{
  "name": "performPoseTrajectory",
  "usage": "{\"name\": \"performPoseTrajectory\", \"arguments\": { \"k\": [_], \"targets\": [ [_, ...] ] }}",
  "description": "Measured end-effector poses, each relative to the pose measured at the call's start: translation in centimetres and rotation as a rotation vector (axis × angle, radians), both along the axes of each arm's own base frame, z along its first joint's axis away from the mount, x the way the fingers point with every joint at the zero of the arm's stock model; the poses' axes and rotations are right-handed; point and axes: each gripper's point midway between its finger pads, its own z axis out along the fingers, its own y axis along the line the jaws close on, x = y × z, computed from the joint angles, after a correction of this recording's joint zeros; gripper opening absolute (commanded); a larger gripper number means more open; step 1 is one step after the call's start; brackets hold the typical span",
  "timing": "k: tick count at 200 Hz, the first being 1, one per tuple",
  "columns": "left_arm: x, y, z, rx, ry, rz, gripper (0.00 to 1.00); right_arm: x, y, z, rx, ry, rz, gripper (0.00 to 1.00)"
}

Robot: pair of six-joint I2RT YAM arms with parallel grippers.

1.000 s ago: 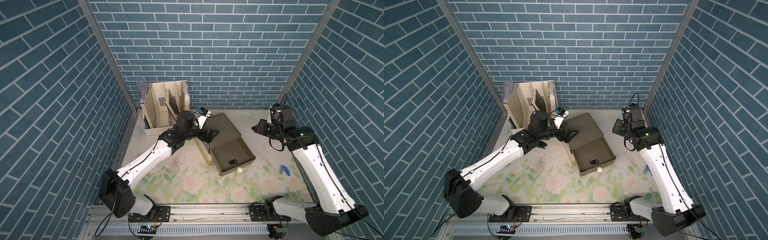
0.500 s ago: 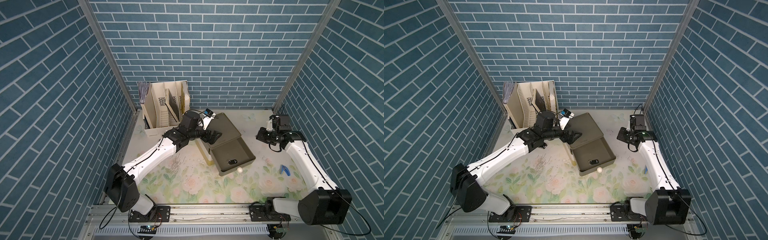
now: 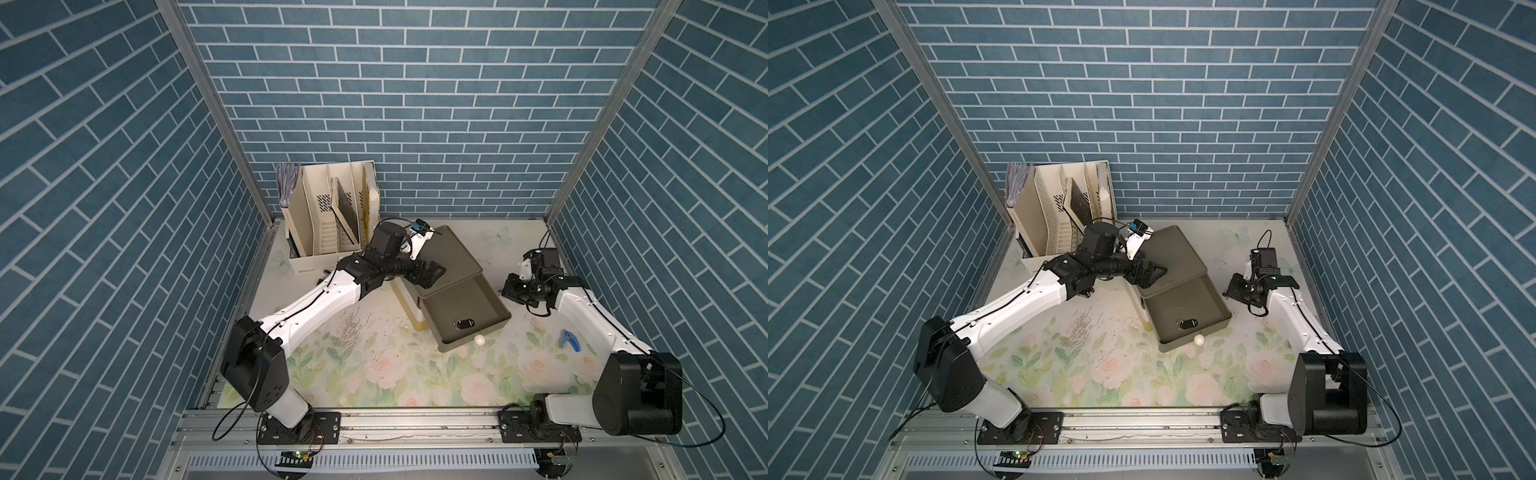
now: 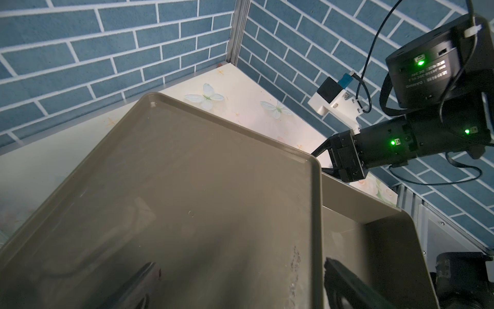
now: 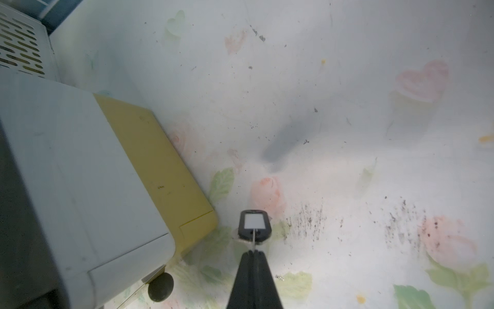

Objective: Take the keys out of the drawer
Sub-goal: Place the key at the center of the board.

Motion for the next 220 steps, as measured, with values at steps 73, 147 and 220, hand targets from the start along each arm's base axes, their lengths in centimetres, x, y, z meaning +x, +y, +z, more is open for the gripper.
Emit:
{"name": "performPoseTrajectory", "arguments": {
  "k": [73,147,220],
  "targets": [
    [-0.2,0.1,-0.3,0.009,0.014,-0.003,1.0,0.8,-0.7,-4.3,0.019,0.059,-0.021,0.0],
    [-0.2,0.1,-0.4,0.012,0.017,-0.002,1.0,3.1,-1.0,-5.7,0.03,0.046,-0.032,0.0],
    [-0.3,0.2,-0.3,0.019,0.022,-0.004,1.0,4.9,-2.2,-7.8,0.03,0.085,-0.065,0.0]
  ]
}}
